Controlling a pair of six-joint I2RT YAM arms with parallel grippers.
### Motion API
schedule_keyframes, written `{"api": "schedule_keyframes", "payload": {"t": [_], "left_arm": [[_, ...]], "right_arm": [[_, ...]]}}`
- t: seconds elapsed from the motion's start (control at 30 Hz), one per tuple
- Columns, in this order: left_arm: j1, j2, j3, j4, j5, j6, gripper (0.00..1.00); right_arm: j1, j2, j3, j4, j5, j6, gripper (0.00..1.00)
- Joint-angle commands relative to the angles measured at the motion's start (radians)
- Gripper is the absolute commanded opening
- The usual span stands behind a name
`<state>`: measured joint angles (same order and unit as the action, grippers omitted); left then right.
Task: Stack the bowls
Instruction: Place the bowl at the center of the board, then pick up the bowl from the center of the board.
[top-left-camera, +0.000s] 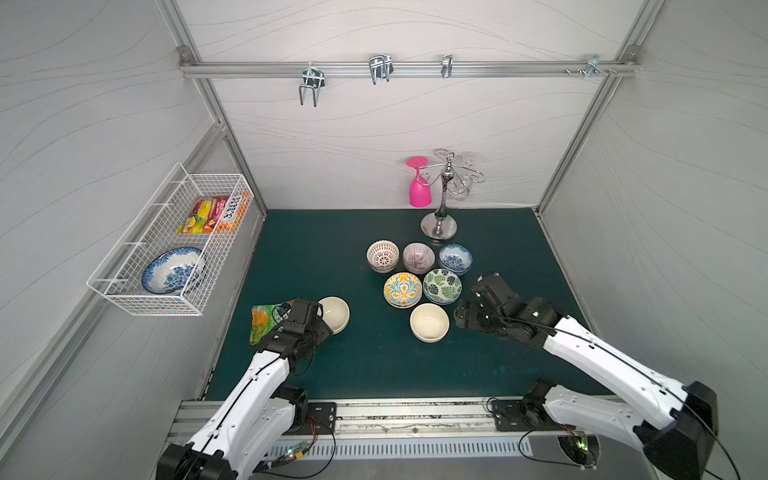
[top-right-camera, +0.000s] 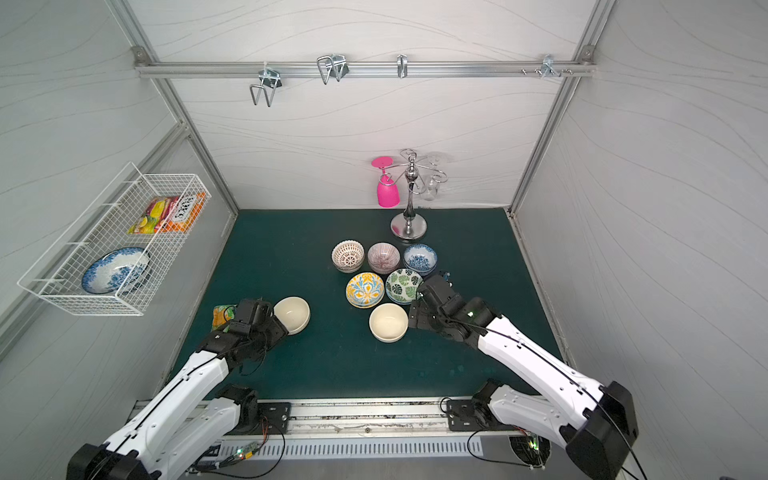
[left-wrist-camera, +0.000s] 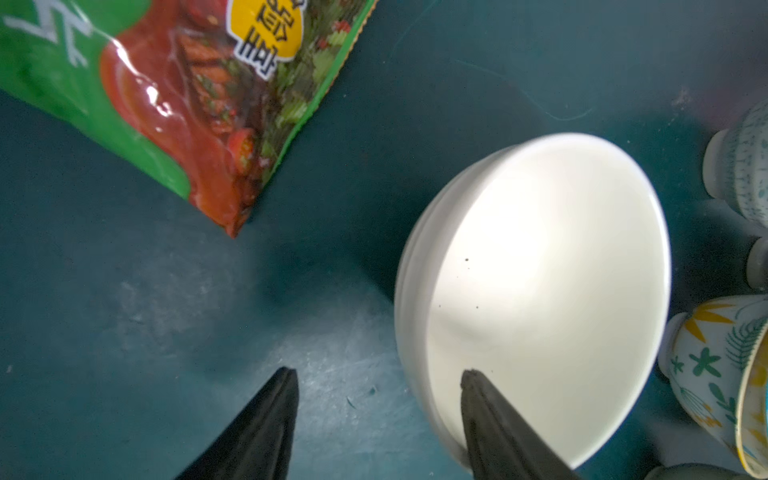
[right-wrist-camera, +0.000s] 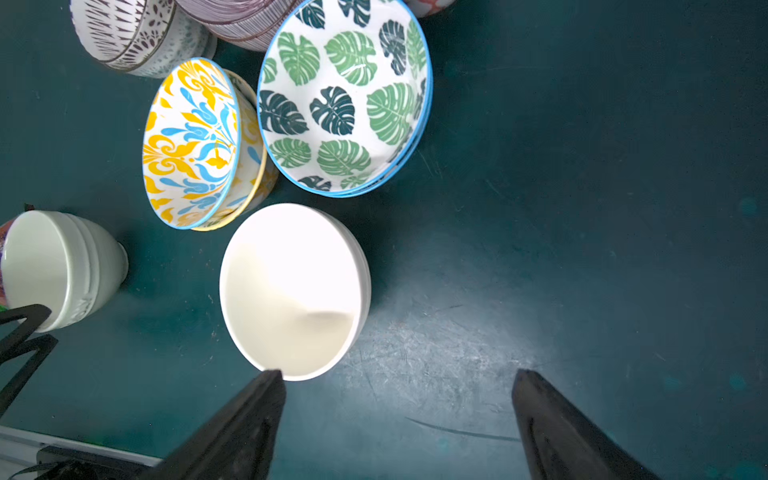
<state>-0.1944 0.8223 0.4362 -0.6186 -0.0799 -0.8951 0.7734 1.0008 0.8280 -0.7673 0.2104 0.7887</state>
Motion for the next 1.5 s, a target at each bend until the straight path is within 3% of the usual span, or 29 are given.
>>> {"api": "schedule_keyframes", "payload": {"t": [0.0,0.17,0.2,0.4,0.53,0.63,0.93,1.23,1.37,1.47], "left_arm": [[0.007,0.004,0.040,0.026,0.018,0.012,0.63],[0.009,0.019,0.039,0.049,0.024,0.016,0.55],[0.009,0.026,0.040,0.052,0.025,0.016,0.51],[0.010,0.075,0.057,0.054,0.022,0.016,0.25],[0.010,0.097,0.072,0.040,0.017,0.015,0.09],[0.010,0.089,0.080,0.014,0.009,0.005,0.04],[0.010,-0.035,0.114,-0.120,0.026,0.007,0.00],[-0.003,-0.163,0.174,-0.255,0.191,-0.024,0.00],[-0.088,-0.136,0.250,-0.271,0.185,-0.074,0.00],[-0.244,-0.045,0.349,-0.276,0.095,-0.110,0.00]], "right_arm": [[-0.009,-0.054,-0.041,-0.005,0.022,0.004,0.91],[-0.012,-0.108,-0.078,-0.012,0.010,0.004,0.95],[-0.013,-0.116,-0.080,-0.022,0.015,0.009,0.98],[-0.013,-0.200,-0.083,-0.114,0.127,0.064,0.99],[-0.014,-0.271,-0.099,-0.115,0.109,0.057,0.99],[-0.013,-0.301,-0.116,-0.103,0.068,0.068,0.99],[-0.013,-0.324,-0.126,-0.113,0.020,0.048,0.99],[-0.014,-0.376,-0.208,-0.085,0.020,0.075,0.99],[-0.014,-0.400,-0.286,-0.034,0.000,0.134,0.99],[-0.014,-0.423,-0.341,0.011,-0.002,0.158,0.99]]}}
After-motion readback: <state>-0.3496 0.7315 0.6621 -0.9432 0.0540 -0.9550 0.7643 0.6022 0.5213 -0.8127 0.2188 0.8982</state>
